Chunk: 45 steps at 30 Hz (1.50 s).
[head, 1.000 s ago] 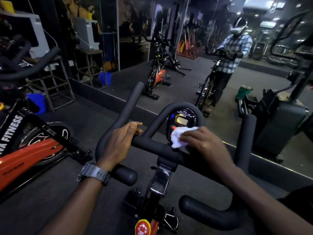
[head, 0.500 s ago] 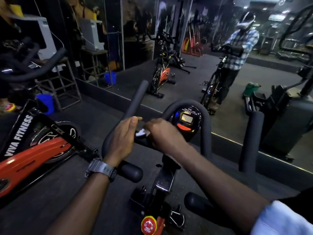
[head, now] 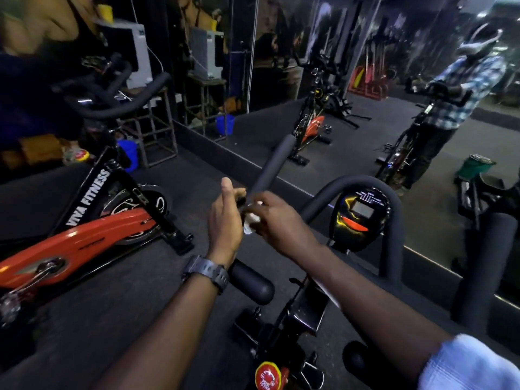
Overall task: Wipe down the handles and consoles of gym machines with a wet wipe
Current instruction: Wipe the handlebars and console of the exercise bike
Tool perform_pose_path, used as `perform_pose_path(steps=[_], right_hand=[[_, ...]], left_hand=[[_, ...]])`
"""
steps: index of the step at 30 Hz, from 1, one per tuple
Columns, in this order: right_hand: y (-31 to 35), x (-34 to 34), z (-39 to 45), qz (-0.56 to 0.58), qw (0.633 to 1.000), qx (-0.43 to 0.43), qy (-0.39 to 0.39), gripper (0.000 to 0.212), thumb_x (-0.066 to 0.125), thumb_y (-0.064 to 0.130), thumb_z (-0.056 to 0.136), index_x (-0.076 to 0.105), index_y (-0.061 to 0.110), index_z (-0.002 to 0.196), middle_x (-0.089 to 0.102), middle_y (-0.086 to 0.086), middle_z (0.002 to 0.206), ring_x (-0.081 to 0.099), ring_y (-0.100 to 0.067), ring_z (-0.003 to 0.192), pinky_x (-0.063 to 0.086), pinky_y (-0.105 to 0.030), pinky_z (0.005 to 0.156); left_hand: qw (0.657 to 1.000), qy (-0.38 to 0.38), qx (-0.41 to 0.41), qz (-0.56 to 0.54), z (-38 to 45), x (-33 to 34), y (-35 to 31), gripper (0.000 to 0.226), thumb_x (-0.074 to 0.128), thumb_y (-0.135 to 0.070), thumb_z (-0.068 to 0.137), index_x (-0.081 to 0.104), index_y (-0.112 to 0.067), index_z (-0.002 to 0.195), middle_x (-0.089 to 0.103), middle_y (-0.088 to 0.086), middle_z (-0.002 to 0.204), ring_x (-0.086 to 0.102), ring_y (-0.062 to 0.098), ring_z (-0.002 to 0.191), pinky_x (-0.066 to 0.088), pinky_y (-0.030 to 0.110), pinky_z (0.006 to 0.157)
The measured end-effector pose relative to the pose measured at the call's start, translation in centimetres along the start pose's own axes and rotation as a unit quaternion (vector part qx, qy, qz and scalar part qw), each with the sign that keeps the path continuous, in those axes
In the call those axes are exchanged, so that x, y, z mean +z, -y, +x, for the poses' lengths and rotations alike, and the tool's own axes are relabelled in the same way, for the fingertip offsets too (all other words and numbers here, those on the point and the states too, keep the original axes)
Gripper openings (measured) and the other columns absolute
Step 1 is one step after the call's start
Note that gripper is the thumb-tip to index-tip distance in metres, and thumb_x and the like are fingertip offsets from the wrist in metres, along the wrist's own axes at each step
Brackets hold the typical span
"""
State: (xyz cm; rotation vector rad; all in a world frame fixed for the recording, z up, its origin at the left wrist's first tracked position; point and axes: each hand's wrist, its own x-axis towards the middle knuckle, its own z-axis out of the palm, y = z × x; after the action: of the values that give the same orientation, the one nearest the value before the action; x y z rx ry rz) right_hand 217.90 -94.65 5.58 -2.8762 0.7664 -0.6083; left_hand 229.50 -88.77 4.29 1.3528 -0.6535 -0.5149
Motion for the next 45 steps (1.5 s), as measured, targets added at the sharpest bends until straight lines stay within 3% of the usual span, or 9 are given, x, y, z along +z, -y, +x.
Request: perform_pose_path(steps=[4, 8, 22, 27, 31, 34, 37, 41, 45], right_hand=[[2.1, -0.1, 3.1, -0.005, 1.0, 0.019, 0.004, 0.012, 0.068, 0.012, 0.083, 0.072, 0.014, 0.094, 0.068, -0.01, 0.099, 0.065, -0.027, 0.091, 0.047, -0.028, 0.072], [0.9, -0.6, 0.7, -0.033, 0.998, -0.026, 0.047, 0.013, 0.067, 0.014, 0.087, 0.073, 0.016, 0.097, 0.07, -0.007, 0.099, 0.061, -0.025, 0.095, 0.05, -0.034, 0.073], [1.3, 0.1, 4.9, 0.017, 0.993, 0.112, 0.028, 0.013, 0.059, 0.017, 0.09, 0.069, 0.016, 0.098, 0.065, -0.01, 0.097, 0.065, -0.031, 0.089, 0.046, -0.031, 0.063], [2.1, 0.8, 4.0, 0.054, 0.991, 0.005, 0.125, 0.017, 0.059, 0.01, 0.087, 0.067, 0.011, 0.102, 0.066, -0.012, 0.096, 0.065, -0.032, 0.089, 0.044, -0.03, 0.063], [1.6, 0.8, 5.8, 0.065, 0.992, 0.095, 0.055, 0.015, 0.061, 0.016, 0.088, 0.069, 0.012, 0.1, 0.066, -0.015, 0.096, 0.066, -0.037, 0.091, 0.045, -0.031, 0.064], [4.3, 1.3, 5.1, 0.077, 0.993, 0.02, 0.082, 0.02, 0.053, 0.014, 0.093, 0.065, 0.011, 0.109, 0.069, -0.018, 0.102, 0.065, -0.039, 0.097, 0.051, -0.039, 0.075], [3.6, 0.5, 3.6, 0.068, 0.985, -0.03, 0.159, 0.023, 0.057, 0.013, 0.09, 0.068, 0.017, 0.11, 0.07, -0.014, 0.101, 0.067, -0.033, 0.097, 0.049, -0.03, 0.073], [1.7, 0.1, 6.7, 0.04, 0.993, 0.073, 0.087, 0.021, 0.065, 0.017, 0.086, 0.074, 0.024, 0.104, 0.071, -0.009, 0.098, 0.069, -0.028, 0.094, 0.053, -0.03, 0.075], [6.2, 1.1, 3.3, 0.06, 0.985, -0.056, 0.153, 0.02, 0.06, 0.014, 0.088, 0.071, 0.015, 0.105, 0.072, -0.009, 0.101, 0.066, -0.028, 0.094, 0.051, -0.031, 0.077]], left_hand=[[0.999, -0.004, -0.036, -0.015, 0.2, -0.1, 0.1, 0.082, 0.022, -0.086, 0.081, 0.075, -0.026, 0.098, 0.076, -0.004, 0.104, 0.071, 0.015, 0.1, 0.054, 0.052, 0.096], [0.999, -0.017, -0.023, -0.031, -0.2, -0.2, -0.2, 0.079, 0.023, -0.074, 0.094, 0.074, -0.015, 0.108, 0.074, 0.0, 0.113, 0.069, 0.014, 0.104, 0.054, 0.024, 0.083], [0.995, -0.082, -0.018, -0.059, 0.1, -0.3, 0.0, 0.077, 0.029, -0.085, 0.079, 0.074, -0.025, 0.095, 0.076, -0.004, 0.107, 0.069, 0.01, 0.106, 0.049, 0.044, 0.105], [0.989, -0.142, -0.028, -0.009, 0.2, -0.2, 0.2, 0.081, 0.027, -0.09, 0.078, 0.076, -0.027, 0.089, 0.077, 0.0, 0.103, 0.069, 0.022, 0.104, 0.048, 0.053, 0.103], [0.988, -0.147, -0.033, 0.036, -0.6, 0.1, -0.6, 0.085, 0.024, -0.088, 0.082, 0.075, -0.021, 0.092, 0.077, -0.001, 0.094, 0.071, 0.021, 0.096, 0.052, 0.05, 0.098], [0.984, -0.164, -0.035, 0.057, -1.5, -0.4, -1.0, 0.084, 0.021, -0.081, 0.086, 0.075, -0.018, 0.095, 0.076, -0.001, 0.097, 0.069, 0.02, 0.099, 0.05, 0.047, 0.1], [0.987, -0.153, -0.048, 0.022, -2.2, -1.0, -0.6, 0.093, 0.023, -0.096, 0.075, 0.075, -0.021, 0.096, 0.076, 0.001, 0.105, 0.068, 0.023, 0.105, 0.048, 0.051, 0.103], [0.988, -0.148, -0.044, -0.023, -1.9, -1.1, 0.8, 0.091, 0.029, -0.101, 0.067, 0.076, -0.028, 0.092, 0.076, 0.0, 0.106, 0.068, 0.021, 0.108, 0.047, 0.052, 0.105], [0.97, -0.165, -0.11, -0.139, -1.7, -2.4, 0.4, 0.099, 0.034, -0.103, 0.062, 0.075, -0.02, 0.097, 0.074, 0.008, 0.112, 0.065, 0.029, 0.113, 0.045, 0.05, 0.109]])
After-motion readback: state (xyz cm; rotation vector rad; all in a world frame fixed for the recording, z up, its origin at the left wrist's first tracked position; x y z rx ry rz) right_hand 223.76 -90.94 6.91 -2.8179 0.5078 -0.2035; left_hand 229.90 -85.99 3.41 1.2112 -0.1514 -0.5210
